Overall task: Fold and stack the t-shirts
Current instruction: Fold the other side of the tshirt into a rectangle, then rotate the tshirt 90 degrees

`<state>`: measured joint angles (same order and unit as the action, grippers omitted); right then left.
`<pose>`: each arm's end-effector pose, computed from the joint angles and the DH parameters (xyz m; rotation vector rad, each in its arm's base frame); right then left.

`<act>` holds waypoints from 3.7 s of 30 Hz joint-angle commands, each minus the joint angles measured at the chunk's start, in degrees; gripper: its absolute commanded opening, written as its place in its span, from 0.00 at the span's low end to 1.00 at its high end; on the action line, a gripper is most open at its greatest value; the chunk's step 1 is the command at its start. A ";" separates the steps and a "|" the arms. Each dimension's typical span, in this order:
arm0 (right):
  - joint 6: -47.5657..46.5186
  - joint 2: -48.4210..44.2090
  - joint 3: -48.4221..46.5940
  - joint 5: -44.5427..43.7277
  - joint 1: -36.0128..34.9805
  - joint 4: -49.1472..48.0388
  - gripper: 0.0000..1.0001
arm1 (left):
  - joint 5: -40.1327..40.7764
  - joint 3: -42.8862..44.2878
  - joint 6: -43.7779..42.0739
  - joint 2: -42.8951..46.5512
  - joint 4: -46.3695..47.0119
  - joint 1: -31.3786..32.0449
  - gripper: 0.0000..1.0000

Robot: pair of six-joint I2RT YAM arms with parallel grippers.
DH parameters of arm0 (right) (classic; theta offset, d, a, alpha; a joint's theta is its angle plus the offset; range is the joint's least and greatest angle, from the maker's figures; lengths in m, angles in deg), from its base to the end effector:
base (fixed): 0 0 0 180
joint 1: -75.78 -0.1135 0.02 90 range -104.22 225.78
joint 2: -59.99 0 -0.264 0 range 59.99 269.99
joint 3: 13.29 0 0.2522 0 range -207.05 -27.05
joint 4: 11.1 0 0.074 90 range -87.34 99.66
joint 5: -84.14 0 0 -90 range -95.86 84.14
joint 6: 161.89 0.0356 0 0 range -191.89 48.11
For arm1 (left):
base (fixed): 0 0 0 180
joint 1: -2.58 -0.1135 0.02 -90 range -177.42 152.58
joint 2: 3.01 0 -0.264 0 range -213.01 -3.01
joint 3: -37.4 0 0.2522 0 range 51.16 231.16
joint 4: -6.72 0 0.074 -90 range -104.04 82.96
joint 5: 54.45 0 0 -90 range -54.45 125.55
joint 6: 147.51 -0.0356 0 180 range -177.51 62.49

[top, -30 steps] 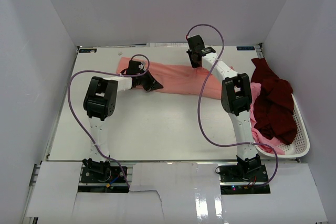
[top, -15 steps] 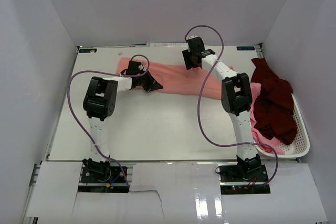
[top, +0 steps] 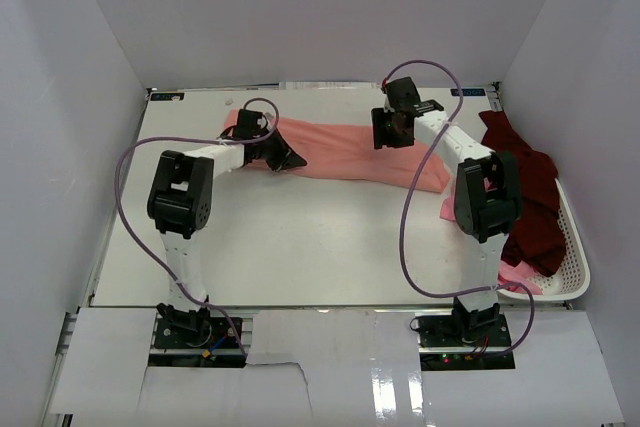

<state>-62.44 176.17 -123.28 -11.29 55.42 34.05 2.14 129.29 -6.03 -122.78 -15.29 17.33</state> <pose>0.4283 0.1553 0.2378 -0.1934 2.4568 0.1094 0.4213 -0.1312 0.1454 -0.5526 2.5748 -1.1801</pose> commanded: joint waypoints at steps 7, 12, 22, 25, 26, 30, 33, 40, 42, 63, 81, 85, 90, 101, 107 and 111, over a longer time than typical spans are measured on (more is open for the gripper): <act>2.06 -5.88 8.60 2.70 1.55 1.12 0.08 | -3.94 4.30 -3.49 4.81 -2.99 -9.81 0.04; 3.99 -3.95 7.20 10.87 1.55 0.33 0.08 | -4.91 9.40 -5.43 -0.28 -5.37 -14.03 0.04; 6.45 -2.80 8.85 11.68 1.55 1.03 0.08 | -4.38 11.08 -7.45 -6.27 -6.78 -17.29 0.03; 6.81 -4.03 10.26 10.27 1.81 2.09 0.08 | -4.39 11.52 -7.71 -6.80 -6.95 -17.29 0.04; 6.72 -4.99 10.62 10.18 1.99 2.09 0.08 | -4.21 11.61 -8.06 -6.88 -7.13 -17.29 0.04; 6.81 -6.75 12.37 9.04 2.34 2.26 0.08 | -3.42 12.57 -8.86 -6.97 -8.18 -17.29 0.04; 6.81 -7.28 13.60 7.46 3.30 2.62 0.08 | -2.72 13.10 -9.47 -7.06 -9.15 -17.29 0.04; 5.93 -8.86 15.98 5.87 7.08 2.70 0.08 | -2.28 13.72 -10.17 -7.68 -9.77 -17.29 0.04; 5.67 -9.83 16.77 5.61 8.23 2.62 0.08 | -2.10 13.72 -10.09 -7.68 -9.77 -17.29 0.04; 5.66 -7.02 21.26 2.62 12.62 2.00 0.08 | 0.09 15.65 -11.23 -8.90 -12.57 -17.29 0.04; 6.19 -10.71 17.83 9.21 13.24 3.31 0.08 | 2.74 16.00 -12.72 -9.43 -15.04 -17.38 0.04; 6.28 -9.13 15.11 9.21 13.24 4.20 0.08 | 3.26 16.09 -12.72 -9.35 -15.21 -17.38 0.04; 6.28 -7.38 13.00 7.89 13.24 3.85 0.08 | 3.35 16.62 -12.90 -9.43 -15.83 -17.29 0.04; 6.28 -3.68 13.96 6.75 13.94 3.14 0.08 | 3.88 16.88 -13.51 -9.78 -16.36 -17.38 0.04; 6.02 -3.33 16.42 6.22 14.38 2.09 0.08 | 3.88 16.88 -13.52 -10.58 -16.45 -17.38 0.04; 6.19 -1.93 16.69 5.96 14.82 2.18 0.08 | 4.23 16.53 -14.04 -10.40 -16.80 -17.38 0.04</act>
<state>-56.76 173.42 -106.95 -4.29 69.52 36.70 3.87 145.00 -18.29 -132.83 -30.39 -0.03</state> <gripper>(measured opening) 0.078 0.033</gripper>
